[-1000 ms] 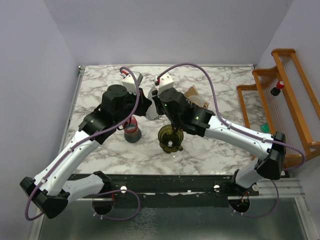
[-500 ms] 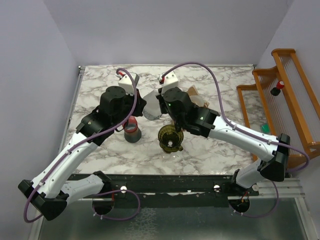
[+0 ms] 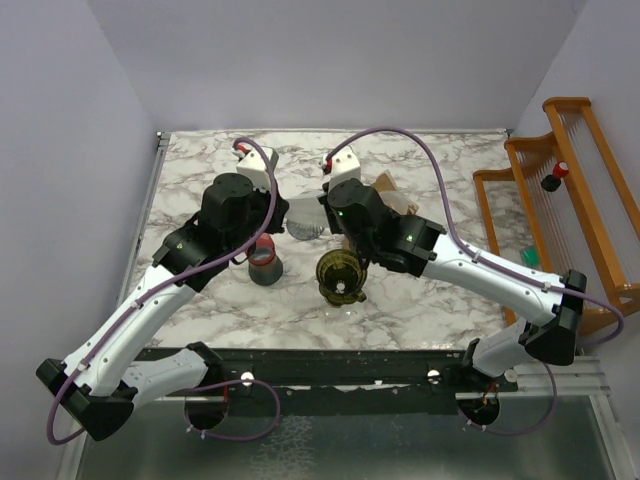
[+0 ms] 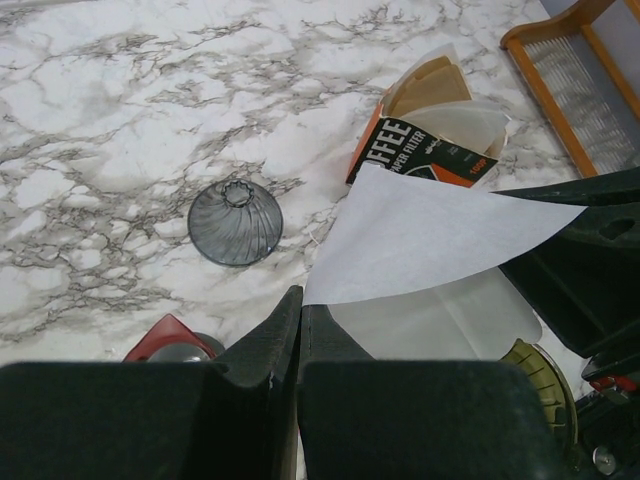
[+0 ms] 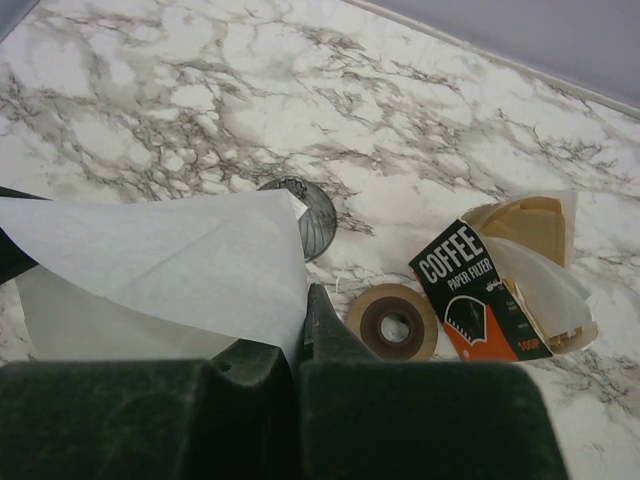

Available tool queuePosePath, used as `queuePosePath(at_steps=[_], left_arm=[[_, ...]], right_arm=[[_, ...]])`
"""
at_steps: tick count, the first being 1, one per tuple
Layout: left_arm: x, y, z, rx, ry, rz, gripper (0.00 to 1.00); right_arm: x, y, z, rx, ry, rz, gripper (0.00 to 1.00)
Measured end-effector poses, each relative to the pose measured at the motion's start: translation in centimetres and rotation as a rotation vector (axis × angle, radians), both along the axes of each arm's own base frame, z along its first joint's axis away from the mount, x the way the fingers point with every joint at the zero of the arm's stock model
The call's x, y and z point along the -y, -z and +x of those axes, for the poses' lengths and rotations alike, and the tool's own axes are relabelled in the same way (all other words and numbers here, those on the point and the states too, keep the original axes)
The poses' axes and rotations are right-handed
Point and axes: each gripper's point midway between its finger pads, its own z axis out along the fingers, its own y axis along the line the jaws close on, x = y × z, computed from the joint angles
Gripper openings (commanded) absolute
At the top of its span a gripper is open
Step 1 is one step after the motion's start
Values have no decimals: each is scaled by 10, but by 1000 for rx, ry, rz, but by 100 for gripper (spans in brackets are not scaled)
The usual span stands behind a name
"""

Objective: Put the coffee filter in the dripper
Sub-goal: Place the coffee filter in the coffee dripper.

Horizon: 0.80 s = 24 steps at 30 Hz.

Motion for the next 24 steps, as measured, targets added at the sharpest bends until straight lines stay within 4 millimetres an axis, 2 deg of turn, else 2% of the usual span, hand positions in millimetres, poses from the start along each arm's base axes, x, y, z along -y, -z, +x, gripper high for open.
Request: queuePosePath(at_steps=[7, 17, 24], left_arm=[[2, -1, -2, -1, 16, -2, 0], [11, -7, -11, 15, 114, 15, 28], [13, -32, -25, 84, 196, 0, 38]], right_arm=[[5, 7, -3, -23, 4, -35, 1], [13, -6, -7, -35, 5, -56, 1], [25, -15, -13, -58, 3, -103, 1]])
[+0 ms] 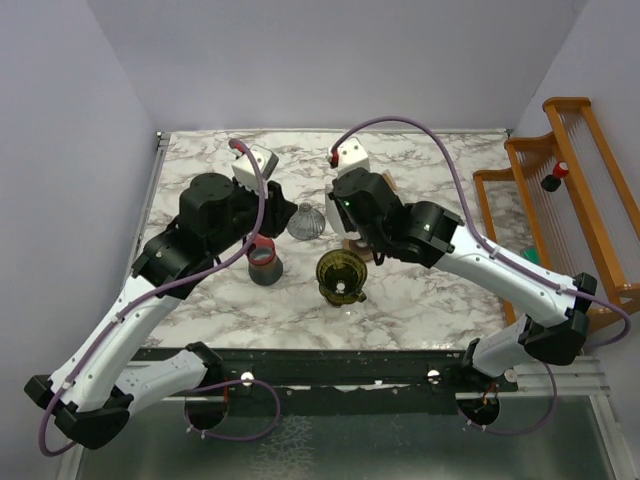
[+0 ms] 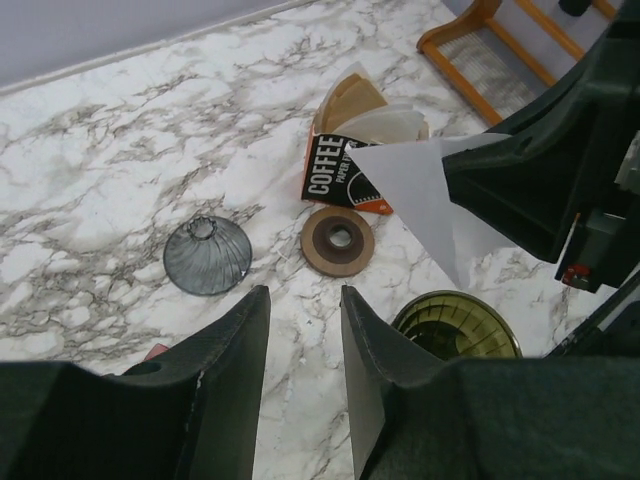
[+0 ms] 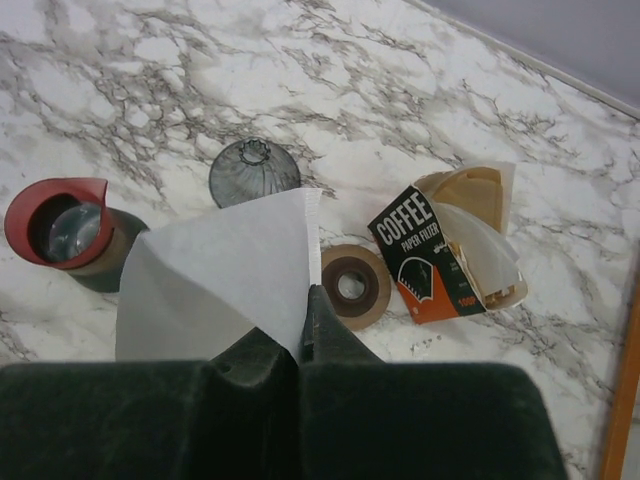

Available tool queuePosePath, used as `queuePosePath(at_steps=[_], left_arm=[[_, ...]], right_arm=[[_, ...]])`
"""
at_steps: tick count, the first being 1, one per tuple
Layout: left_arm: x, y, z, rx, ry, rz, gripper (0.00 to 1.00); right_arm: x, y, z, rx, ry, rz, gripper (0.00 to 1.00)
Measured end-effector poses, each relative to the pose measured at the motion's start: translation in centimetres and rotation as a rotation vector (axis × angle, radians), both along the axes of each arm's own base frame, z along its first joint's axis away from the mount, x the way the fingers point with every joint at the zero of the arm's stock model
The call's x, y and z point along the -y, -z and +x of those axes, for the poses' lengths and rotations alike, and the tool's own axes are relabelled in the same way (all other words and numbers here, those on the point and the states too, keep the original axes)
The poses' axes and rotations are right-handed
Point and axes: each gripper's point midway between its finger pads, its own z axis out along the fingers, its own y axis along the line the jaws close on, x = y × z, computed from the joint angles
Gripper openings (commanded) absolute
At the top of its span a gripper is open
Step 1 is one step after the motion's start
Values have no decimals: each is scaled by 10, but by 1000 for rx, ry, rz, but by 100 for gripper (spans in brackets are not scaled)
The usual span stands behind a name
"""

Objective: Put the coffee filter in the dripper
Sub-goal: Place the coffee filter in the coffee dripper.

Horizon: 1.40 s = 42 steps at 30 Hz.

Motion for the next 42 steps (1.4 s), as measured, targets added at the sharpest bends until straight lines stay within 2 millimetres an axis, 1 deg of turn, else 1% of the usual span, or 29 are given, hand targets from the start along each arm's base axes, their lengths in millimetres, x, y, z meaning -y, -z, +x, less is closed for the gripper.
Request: queuePosePath(at_steps=[5, 7, 12, 13, 17, 21, 25, 30, 34, 39, 42], left_arm=[[-4, -25, -14, 71, 40, -30, 43], [-6, -34, -20, 99, 60, -42, 43], [-3, -42, -34, 133, 132, -49, 46], [-1, -42, -36, 134, 148, -50, 47], [5, -42, -43, 133, 204, -54, 55], [11, -42, -51, 131, 267, -60, 57], [18, -38, -60, 116, 331, -69, 57], [24, -34, -66, 87, 371, -80, 52], [28, -26, -67, 48, 383, -92, 49], [31, -11, -70, -17, 394, -101, 44], [35, -10, -74, -45, 409, -124, 38]], right_arm=[[5, -4, -10, -44, -36, -32, 1], [6, -6, -16, -71, -61, -41, 1], [8, -4, -34, -154, -132, -56, 1], [8, -2, -38, -176, -147, -59, 1], [8, 6, -56, -263, -205, -67, 1], [9, 14, -74, -354, -256, -72, 1], [8, 20, -91, -439, -294, -71, 1], [9, 29, -107, -531, -328, -67, 1], [9, 38, -115, -590, -333, -60, 1], [11, 51, -115, -648, -317, -55, 0], [10, 60, -114, -681, -298, -61, 0]])
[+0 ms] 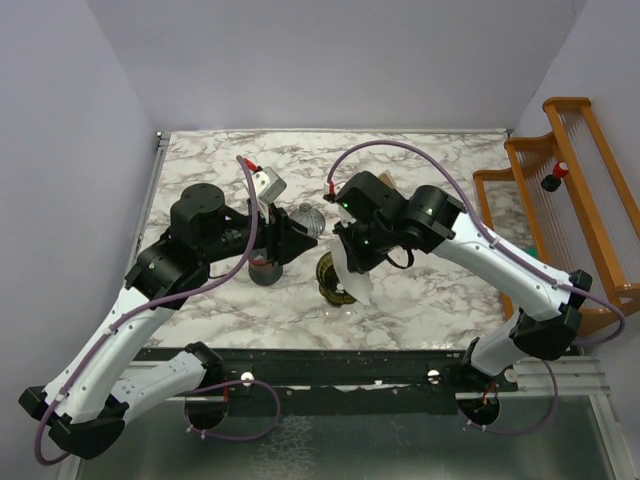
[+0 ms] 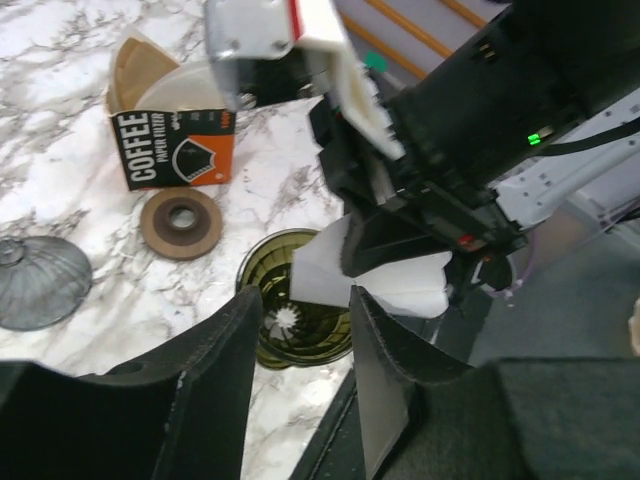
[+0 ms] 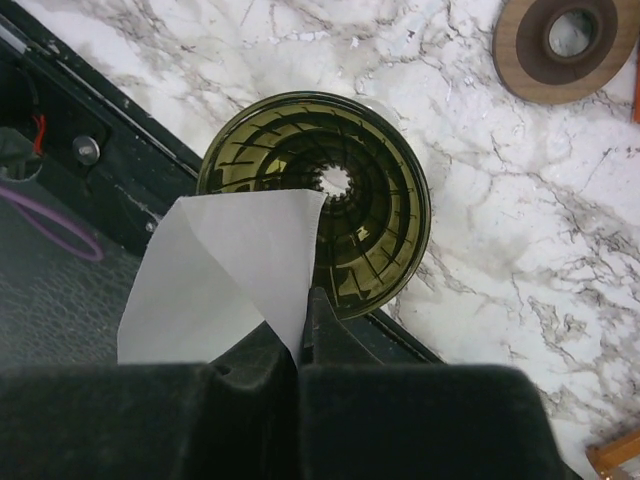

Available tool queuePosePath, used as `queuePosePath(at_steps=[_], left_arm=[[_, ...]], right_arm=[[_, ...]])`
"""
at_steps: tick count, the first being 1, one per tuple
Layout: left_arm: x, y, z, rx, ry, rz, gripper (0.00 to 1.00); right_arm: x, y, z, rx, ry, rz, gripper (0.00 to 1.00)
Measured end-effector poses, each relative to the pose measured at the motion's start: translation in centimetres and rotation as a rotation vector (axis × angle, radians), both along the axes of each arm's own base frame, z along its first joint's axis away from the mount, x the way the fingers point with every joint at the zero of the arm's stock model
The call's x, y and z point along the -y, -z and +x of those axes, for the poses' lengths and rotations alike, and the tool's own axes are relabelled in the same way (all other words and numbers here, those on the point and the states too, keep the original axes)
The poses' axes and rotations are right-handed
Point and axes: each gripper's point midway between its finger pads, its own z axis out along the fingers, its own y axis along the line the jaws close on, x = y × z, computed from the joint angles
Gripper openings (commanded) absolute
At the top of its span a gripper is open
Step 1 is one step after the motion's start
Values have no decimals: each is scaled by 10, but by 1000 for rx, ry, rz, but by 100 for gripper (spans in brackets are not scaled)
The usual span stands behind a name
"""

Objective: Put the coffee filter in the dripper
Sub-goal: Place the coffee filter in the coffee dripper.

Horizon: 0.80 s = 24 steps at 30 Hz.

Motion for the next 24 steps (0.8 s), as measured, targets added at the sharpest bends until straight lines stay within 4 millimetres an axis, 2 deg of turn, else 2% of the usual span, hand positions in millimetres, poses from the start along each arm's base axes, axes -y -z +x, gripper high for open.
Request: queuePosePath(at_steps=[5, 16, 24], left_arm=[[9, -2, -8, -51, 50, -53, 24], [26, 13, -10, -198, 91, -93, 12], [38, 22, -9, -265, 100, -95, 8]], right_arm=[[0, 15, 3, -45, 34, -25, 0], [-8, 24, 11, -77, 134, -20, 0], [-8, 25, 21, -57, 192, -14, 1]])
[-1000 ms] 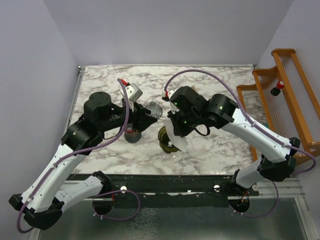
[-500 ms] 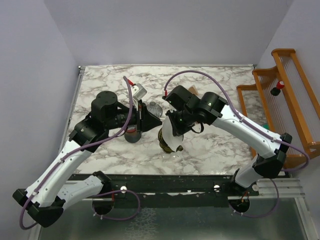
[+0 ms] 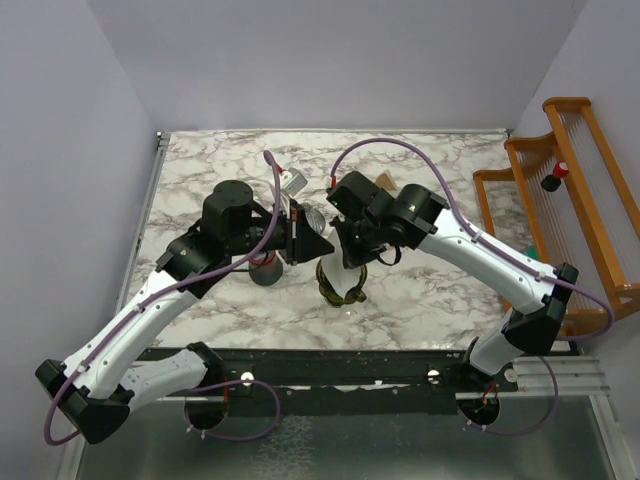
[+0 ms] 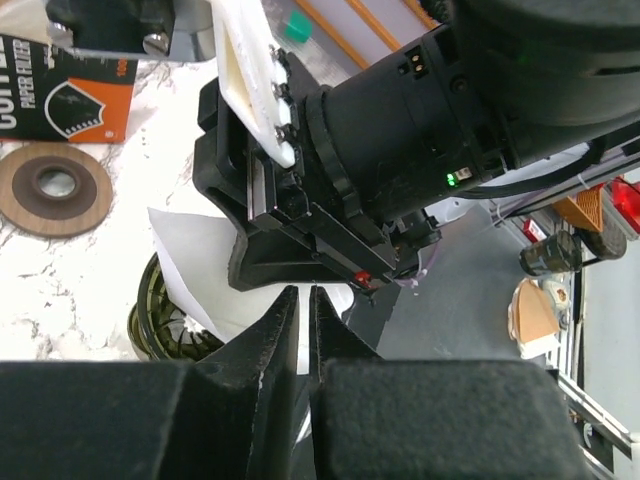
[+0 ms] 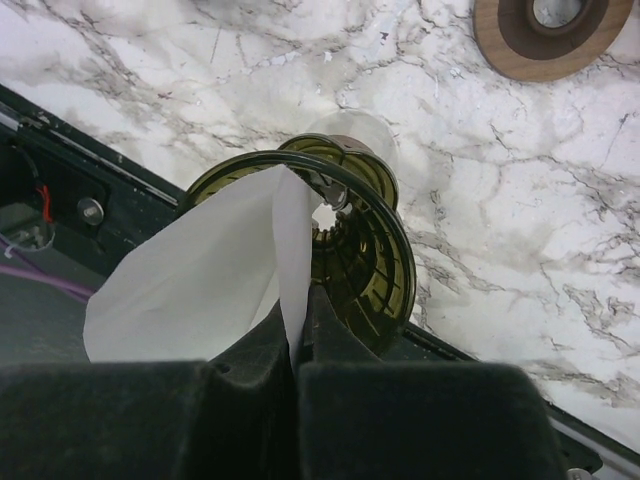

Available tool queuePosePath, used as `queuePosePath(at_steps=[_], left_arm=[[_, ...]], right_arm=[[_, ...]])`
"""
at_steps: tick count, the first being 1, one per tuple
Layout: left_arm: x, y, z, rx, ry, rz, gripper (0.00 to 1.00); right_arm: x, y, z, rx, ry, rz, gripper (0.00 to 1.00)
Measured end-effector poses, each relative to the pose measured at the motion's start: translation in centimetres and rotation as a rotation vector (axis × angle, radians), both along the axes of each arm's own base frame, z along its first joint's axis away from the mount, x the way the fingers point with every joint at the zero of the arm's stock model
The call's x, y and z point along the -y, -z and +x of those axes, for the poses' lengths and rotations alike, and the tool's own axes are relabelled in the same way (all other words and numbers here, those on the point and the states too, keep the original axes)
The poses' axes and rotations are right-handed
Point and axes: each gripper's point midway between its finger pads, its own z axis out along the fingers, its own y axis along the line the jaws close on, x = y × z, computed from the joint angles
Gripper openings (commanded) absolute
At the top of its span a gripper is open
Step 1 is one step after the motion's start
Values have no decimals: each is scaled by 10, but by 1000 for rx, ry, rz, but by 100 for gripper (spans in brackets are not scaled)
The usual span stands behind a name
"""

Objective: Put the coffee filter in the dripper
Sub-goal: Place the coffee filter in the coffee dripper.

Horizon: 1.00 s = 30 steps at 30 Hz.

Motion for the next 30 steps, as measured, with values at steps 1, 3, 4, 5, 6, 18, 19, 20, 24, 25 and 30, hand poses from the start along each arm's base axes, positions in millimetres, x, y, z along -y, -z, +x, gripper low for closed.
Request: queuePosePath(at_steps=[1, 3, 4, 5, 6, 18, 19, 20, 24, 25, 30], left_arm=[[1, 2, 0, -6, 0, 2, 8], [4, 10, 3, -25, -6, 20, 8], [6, 14, 5, -33, -10, 30, 8], [8, 18, 7, -43, -15, 42, 8], [10, 24, 10, -54, -19, 55, 8], [29, 55, 17, -111, -71, 209, 9], [29, 55, 17, -108, -77, 216, 9], [29, 55, 17, -106, -83, 224, 9], [28, 59, 18, -105, -109, 276, 9], [28, 60, 18, -105, -113, 285, 9], [23, 68, 19, -110, -143, 365, 9]], right_arm=[[1, 1, 1, 4, 6, -4, 1], [2, 4, 2, 6, 15, -14, 1], [3, 5, 3, 7, 21, -18, 0], [3, 6, 3, 8, 25, -21, 0], [4, 7, 4, 12, 31, -25, 0], [9, 14, 9, 35, 55, -52, 0], [10, 14, 10, 39, 57, -51, 0], [11, 13, 10, 44, 58, -50, 0], [12, 12, 12, 56, 64, -48, 1], [12, 12, 12, 59, 65, -46, 0], [12, 13, 13, 66, 67, -41, 0]])
